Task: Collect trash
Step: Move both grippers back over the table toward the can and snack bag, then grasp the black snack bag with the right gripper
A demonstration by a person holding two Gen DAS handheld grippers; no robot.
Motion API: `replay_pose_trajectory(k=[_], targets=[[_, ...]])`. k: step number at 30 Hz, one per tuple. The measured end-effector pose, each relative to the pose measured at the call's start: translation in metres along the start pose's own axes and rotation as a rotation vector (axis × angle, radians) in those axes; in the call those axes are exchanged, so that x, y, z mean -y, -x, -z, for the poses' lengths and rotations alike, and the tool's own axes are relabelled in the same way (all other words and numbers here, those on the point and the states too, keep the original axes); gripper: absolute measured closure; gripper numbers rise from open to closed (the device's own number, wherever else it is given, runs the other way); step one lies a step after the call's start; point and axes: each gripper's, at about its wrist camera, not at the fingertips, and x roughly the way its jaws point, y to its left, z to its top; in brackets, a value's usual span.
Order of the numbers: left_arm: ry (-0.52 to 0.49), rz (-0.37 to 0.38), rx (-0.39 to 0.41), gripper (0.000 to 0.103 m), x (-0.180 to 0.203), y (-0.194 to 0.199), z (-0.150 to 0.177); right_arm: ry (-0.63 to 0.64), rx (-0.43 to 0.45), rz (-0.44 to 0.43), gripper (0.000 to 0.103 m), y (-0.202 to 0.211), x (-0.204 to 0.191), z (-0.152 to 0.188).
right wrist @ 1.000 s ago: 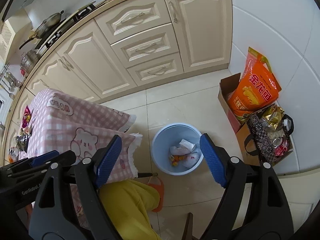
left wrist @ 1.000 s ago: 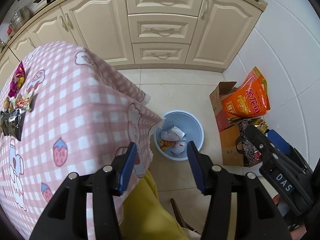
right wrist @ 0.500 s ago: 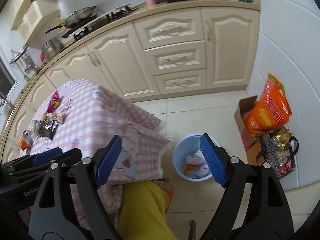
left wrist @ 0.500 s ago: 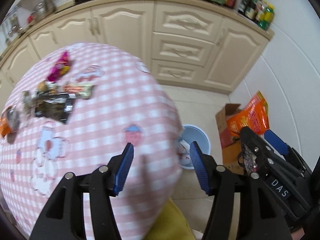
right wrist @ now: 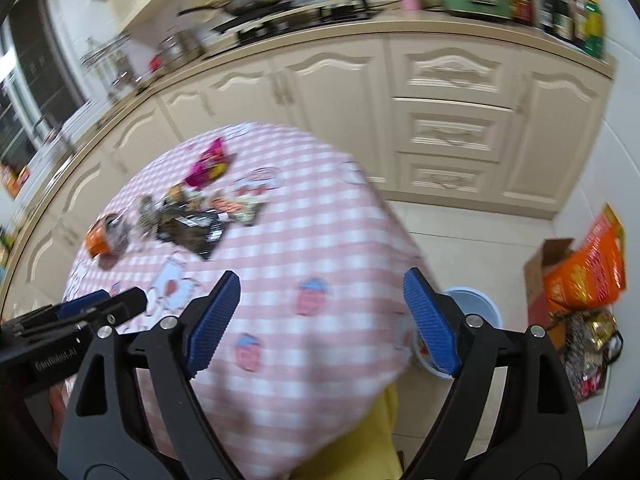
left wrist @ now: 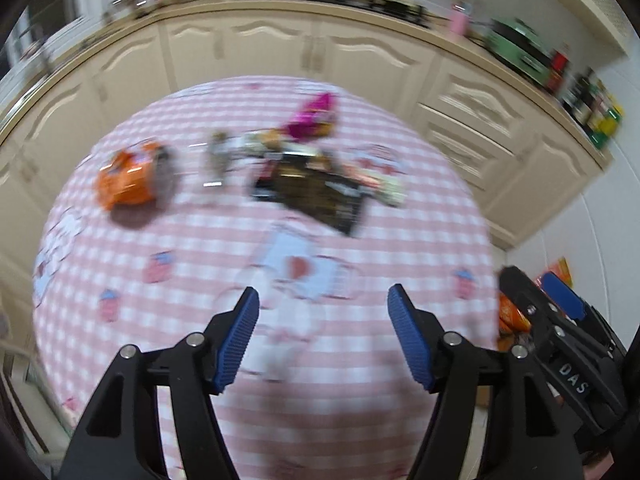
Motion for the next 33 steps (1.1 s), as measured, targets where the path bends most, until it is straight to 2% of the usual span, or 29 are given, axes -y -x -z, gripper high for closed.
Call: replay_pose_trajectory(k=[5,12,18,27,29,30,31,32,33], targets=[[0.125,-0.048,0.019,0.027,-0.065,0.003,-0.01,0.077,-0.044,-0.039,0.02,-0.025,-0.041,-0.006],[0.304,-0.065,0.005,0.025,-0.143,-0.006,-0.02,0.161,-0.09,-0.054,0.02,-0.06,-0.082,-0.017],[0.517,0.02,-0.014,0.025,-0.193,-0.026,-0.029,0.199,-0.136,-0.048,0.02,-0.093,-0.102,-0.023],[0.723,0.088,-0.016,0.026,-0.22,-0.061,-0.047,0.236,-0.154,-0.024,0.021,-0.132,-0.119,-0.031],[0.762,0.08,0.0,0.026,-0.224,-0.066,-0.051,0.242,-0.148,-0.042,0.029,-0.136,-0.121,-0.031],[0.771,0.074,0.008,0.026,-0.225,-0.067,-0.052,0.246,-0.136,-0.046,0.038,-0.136,-0.121,-0.031],[0.778,0.079,0.015,0.026,-0.226,-0.068,-0.053,0.247,-0.129,-0.054,0.039,-0.135,-0.122,-0.031],[0.794,0.092,0.018,0.026,-0.229,-0.068,-0.053,0.245,-0.126,-0.055,0.046,-0.136,-0.122,-0.032],[0.824,0.109,0.027,0.026,-0.231,-0.068,-0.052,0.242,-0.127,-0.061,0.046,-0.137,-0.122,-0.033]])
